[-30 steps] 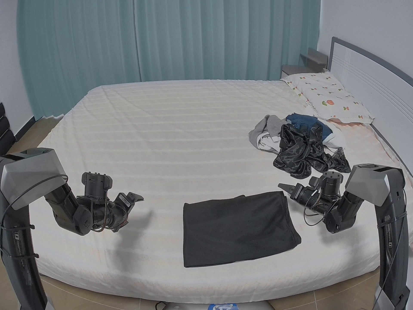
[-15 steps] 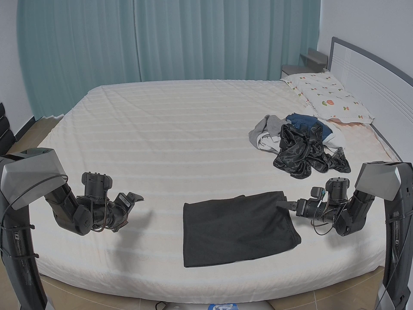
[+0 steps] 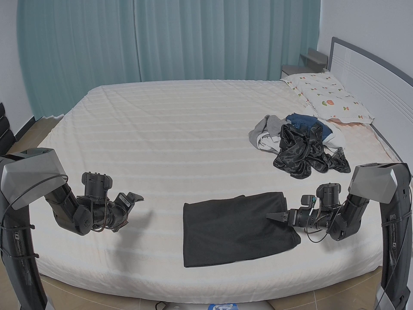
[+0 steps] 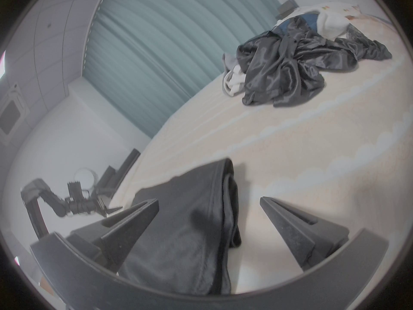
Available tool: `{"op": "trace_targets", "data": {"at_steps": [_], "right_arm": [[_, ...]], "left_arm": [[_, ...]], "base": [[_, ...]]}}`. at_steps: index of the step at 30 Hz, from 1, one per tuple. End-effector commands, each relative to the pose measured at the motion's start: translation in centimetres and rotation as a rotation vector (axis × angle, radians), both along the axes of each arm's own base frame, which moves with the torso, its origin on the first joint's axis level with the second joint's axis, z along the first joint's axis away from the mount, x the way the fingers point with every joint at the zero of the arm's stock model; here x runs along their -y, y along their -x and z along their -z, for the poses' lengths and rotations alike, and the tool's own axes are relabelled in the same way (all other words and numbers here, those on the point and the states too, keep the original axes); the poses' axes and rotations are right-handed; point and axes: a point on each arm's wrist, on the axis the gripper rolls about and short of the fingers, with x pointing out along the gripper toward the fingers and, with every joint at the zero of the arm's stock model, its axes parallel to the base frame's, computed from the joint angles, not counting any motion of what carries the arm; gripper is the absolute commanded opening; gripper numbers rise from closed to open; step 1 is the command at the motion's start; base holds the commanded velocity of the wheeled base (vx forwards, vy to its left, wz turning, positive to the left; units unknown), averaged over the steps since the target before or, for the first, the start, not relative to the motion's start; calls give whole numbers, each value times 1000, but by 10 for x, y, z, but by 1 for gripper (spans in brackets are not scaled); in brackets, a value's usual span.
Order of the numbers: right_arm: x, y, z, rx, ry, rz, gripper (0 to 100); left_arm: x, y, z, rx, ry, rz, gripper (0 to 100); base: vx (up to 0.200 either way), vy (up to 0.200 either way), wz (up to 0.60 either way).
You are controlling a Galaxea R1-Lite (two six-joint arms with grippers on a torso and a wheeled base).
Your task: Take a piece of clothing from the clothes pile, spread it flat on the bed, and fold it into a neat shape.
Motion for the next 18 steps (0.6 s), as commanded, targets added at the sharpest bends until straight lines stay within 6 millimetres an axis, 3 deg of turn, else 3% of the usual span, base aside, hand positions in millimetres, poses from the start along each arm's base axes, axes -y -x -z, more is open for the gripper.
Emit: {"op": "trace_targets", "data": {"at_steps": [1,8,9,18], "right_arm": [[-10,3,5,-16,0,-30,100],[-24,6,6,-21,1,-67,100],[-24,7,9,-26,5,-67,0],[-19,5,3,-10,-9,-51,0]], "left_arm": [[0,-1,0,1,0,-1,100],[3,-1,2,1,-9,-3,100],[2,-1,2,2,-14,-9,100],[2,-1,3,-3,-17,-13,100]], "base": [[0,0,0],[0,0,0],[0,0,0],[0,0,0]]}}
